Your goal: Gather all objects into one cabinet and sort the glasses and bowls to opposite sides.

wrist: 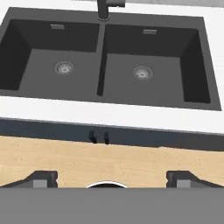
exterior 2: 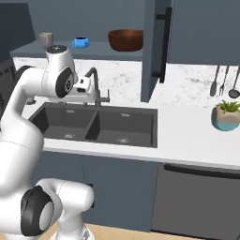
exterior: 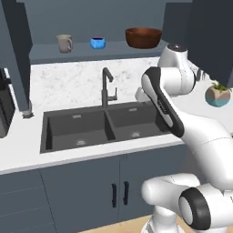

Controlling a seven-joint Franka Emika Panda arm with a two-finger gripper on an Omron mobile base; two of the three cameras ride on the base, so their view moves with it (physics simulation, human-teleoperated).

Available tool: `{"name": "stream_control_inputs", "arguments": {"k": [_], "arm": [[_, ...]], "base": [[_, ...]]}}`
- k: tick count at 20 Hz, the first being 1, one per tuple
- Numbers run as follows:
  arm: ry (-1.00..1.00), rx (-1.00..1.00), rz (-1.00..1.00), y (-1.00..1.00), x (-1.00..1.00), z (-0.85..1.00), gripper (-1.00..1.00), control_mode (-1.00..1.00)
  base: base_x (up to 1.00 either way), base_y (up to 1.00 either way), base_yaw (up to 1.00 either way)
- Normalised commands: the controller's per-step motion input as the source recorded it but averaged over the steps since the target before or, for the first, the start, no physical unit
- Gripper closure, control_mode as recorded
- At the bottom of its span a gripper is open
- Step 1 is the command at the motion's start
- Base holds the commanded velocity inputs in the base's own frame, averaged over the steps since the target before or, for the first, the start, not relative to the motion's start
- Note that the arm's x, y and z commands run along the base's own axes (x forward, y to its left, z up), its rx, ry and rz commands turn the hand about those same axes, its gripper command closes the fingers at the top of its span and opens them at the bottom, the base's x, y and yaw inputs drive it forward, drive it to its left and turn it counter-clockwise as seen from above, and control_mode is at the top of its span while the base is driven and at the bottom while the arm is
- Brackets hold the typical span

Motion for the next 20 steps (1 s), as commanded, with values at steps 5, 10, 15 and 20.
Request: {"name": "stream_control_inputs", "arguments": {"k": [5, 10, 15, 20], "arm": [[0.00, 0.00, 0.00, 0.00, 0.00, 0.00, -1.00, 1.00], [0.00, 0.00, 0.00, 0.00, 0.00, 0.00, -1.00, 1.00], [0.00, 0.00, 0.00, 0.00, 0.00, 0.00, -1.00, 1.00], [0.00, 0.00, 0.00, 0.00, 0.00, 0.00, -1.00, 1.00]], "base": [[0.00, -0.01, -0.46], [0.00, -0.06, -0.43], [0.00, -0.03, -0.44], [-0.02, -0.01, -0.48]]}}
